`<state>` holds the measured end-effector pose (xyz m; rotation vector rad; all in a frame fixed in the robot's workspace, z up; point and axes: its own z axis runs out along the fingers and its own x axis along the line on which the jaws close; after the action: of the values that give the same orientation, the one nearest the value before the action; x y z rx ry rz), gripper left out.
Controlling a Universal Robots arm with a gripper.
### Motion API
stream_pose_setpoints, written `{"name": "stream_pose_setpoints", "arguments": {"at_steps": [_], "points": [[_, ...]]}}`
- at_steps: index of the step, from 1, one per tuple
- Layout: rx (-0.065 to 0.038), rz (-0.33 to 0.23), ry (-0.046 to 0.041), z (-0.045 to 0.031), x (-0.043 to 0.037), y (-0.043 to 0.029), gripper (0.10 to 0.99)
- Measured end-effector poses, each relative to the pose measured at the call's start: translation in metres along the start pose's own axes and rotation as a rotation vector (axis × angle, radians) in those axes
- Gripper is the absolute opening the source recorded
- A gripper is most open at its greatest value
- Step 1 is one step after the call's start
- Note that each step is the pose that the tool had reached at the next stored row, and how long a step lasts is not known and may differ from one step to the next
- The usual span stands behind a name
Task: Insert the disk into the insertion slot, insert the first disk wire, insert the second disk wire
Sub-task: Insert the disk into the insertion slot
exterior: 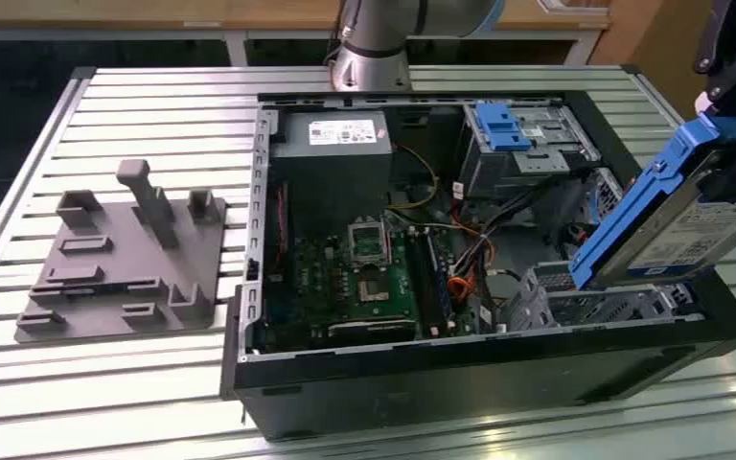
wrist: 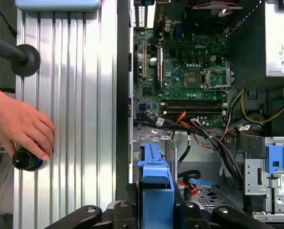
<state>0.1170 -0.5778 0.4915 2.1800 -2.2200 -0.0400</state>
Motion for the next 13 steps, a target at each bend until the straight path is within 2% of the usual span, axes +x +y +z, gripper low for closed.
{"name": "stream_pose_setpoints", "arguments": {"at_steps": [13], "points": [[0.0,0.0,-0.0001,0.0,0.0,0.0,0.365]]}}
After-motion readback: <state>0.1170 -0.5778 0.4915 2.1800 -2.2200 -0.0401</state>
